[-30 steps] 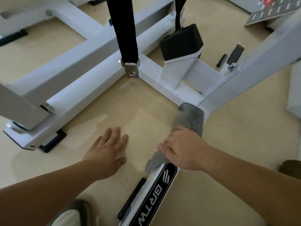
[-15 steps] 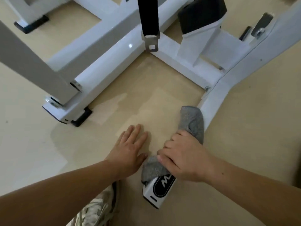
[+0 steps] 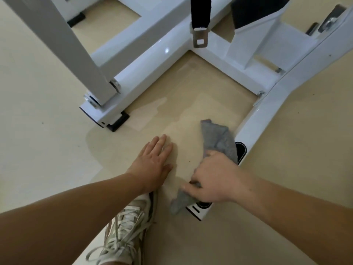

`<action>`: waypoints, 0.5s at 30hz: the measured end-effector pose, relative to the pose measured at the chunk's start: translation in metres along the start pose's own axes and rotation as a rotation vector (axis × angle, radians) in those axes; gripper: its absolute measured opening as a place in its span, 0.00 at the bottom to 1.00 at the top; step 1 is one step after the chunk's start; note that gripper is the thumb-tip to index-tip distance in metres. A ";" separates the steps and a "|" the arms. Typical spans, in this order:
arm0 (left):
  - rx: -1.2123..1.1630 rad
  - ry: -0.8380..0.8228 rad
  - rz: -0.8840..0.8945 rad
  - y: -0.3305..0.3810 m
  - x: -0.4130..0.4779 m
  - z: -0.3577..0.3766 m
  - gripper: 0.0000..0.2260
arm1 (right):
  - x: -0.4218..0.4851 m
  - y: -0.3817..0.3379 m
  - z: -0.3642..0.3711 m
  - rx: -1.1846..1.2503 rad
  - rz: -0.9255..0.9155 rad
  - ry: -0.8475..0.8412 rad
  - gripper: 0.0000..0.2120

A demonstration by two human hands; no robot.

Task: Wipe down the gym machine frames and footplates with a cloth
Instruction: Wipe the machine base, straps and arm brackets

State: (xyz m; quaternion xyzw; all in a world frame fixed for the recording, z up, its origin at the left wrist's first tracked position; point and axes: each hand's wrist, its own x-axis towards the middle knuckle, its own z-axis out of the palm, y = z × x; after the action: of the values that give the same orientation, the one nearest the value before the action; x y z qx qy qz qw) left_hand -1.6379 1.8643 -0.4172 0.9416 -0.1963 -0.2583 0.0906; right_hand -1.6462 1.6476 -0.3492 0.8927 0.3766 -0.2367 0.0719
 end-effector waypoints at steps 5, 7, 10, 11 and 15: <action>-0.019 0.039 0.030 0.005 -0.007 0.001 0.31 | -0.032 0.013 0.024 0.097 0.078 0.250 0.27; -0.020 0.045 0.053 0.007 -0.005 -0.001 0.30 | -0.049 0.014 0.037 0.178 0.060 0.313 0.21; -0.042 0.038 0.059 0.014 0.002 -0.002 0.30 | -0.062 0.030 0.053 0.234 0.176 0.371 0.25; -0.053 0.039 0.063 0.018 0.006 -0.003 0.30 | -0.062 0.036 0.056 0.254 0.247 0.387 0.26; -0.093 0.055 0.104 0.044 0.031 -0.017 0.30 | -0.049 0.065 0.056 0.353 0.502 0.470 0.28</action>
State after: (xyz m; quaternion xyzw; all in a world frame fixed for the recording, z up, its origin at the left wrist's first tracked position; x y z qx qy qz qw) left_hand -1.6187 1.8132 -0.4043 0.9316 -0.2303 -0.2359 0.1532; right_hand -1.6510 1.5530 -0.3783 0.9857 0.1061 -0.0617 -0.1154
